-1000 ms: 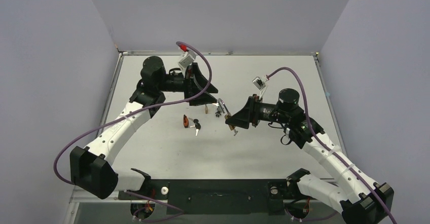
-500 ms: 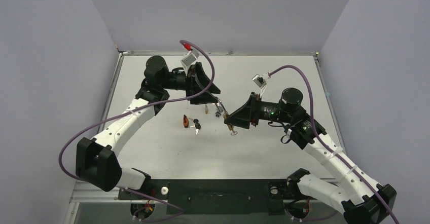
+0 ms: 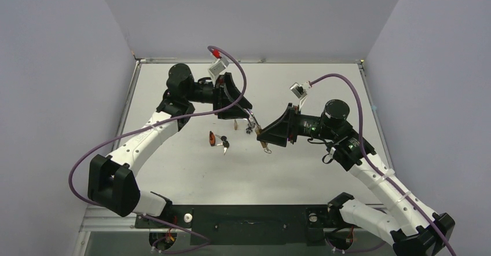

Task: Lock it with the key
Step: Pick up the lock from the center of the board.

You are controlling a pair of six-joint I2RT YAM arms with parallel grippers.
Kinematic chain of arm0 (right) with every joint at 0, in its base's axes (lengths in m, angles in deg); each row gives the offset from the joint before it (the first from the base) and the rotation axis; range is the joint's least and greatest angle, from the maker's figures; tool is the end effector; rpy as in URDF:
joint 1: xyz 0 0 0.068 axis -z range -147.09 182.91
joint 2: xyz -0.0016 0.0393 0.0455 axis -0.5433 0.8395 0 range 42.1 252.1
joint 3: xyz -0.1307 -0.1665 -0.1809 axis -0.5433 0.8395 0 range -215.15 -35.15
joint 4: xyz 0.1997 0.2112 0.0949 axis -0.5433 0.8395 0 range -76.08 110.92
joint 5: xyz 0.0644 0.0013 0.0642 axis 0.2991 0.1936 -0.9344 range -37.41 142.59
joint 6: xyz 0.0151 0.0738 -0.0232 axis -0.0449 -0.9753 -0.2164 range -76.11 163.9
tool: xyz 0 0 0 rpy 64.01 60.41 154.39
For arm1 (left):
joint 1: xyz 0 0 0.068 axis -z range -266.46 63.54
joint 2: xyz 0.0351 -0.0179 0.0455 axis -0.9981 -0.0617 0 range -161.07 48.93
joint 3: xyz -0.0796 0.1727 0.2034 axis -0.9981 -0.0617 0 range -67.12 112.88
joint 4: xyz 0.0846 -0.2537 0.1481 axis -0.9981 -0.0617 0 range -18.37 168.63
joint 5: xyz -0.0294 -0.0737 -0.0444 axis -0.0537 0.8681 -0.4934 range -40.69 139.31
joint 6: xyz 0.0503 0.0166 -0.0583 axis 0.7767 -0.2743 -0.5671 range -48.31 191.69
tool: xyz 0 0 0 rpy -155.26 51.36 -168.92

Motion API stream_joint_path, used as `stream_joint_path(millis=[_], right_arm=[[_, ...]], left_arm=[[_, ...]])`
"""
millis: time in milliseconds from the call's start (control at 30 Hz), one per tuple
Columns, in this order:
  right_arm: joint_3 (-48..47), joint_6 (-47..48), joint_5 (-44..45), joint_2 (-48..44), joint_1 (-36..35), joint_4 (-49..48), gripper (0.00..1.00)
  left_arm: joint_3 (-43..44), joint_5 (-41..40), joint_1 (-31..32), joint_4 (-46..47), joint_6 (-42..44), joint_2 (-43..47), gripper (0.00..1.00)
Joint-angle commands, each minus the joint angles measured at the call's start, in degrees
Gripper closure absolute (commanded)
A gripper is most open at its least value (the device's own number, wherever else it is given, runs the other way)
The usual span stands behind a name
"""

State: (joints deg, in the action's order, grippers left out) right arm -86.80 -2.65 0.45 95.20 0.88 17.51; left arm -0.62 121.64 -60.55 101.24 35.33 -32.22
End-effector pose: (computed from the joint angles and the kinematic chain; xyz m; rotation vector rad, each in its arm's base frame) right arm 0.1974 0.1865 0.3717 -0.5697 1.8775 1.7162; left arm 0.3043 -0.2194 0.3775 1.0381 1.4925 -1.6983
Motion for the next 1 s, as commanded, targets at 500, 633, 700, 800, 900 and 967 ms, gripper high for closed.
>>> stream_joint_path(millis=[500,633,700,800,900,967], right_arm=[[-4.5,3.1,-0.5,0.0,-0.2,-4.4,0.95],[-4.7,4.6,0.4,0.4,-0.3,-2.8,0.95],[-5.1,6.1,1.4,0.7,-0.3,-0.6,0.95],[-6.1,9.5,4.1,1.0,-0.3,4.6,0.92],[-6.2,12.5,8.9,0.7,-0.4,6.4,0.68],[-6.0,13.7,12.5,0.3,-0.5,7.0,0.47]], left_arm=[[-0.6,0.7,1.1,1.1,-0.1,2.5,0.68],[-0.6,0.5,1.2,0.5,-0.1,2.5,0.78],[-0.6,0.2,1.4,0.0,0.0,2.7,0.88],[0.0,-1.2,2.2,-2.6,1.4,2.6,1.00],[2.1,-6.3,3.0,-12.7,6.1,3.1,1.00],[3.2,-10.5,3.6,-17.9,8.8,3.7,1.00]])
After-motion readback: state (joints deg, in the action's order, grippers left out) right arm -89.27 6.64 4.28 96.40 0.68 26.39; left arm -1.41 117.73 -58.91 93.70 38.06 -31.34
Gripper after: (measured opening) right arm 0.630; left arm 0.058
